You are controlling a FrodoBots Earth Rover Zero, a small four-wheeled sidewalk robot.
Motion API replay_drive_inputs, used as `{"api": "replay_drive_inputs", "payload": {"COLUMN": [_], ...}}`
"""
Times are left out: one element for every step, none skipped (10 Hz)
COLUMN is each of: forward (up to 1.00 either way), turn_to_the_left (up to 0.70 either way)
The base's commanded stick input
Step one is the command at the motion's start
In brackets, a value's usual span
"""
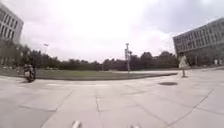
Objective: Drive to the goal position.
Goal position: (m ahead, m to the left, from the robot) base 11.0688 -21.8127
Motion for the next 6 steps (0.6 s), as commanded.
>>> {"api": "replay_drive_inputs", "payload": {"forward": [0.7, 0.7, 0.7, 0.7, 0.7, 0.7], "turn_to_the_left": [-0.3, -0.31, -0.31, -0.3, -0.3, -0.31]}}
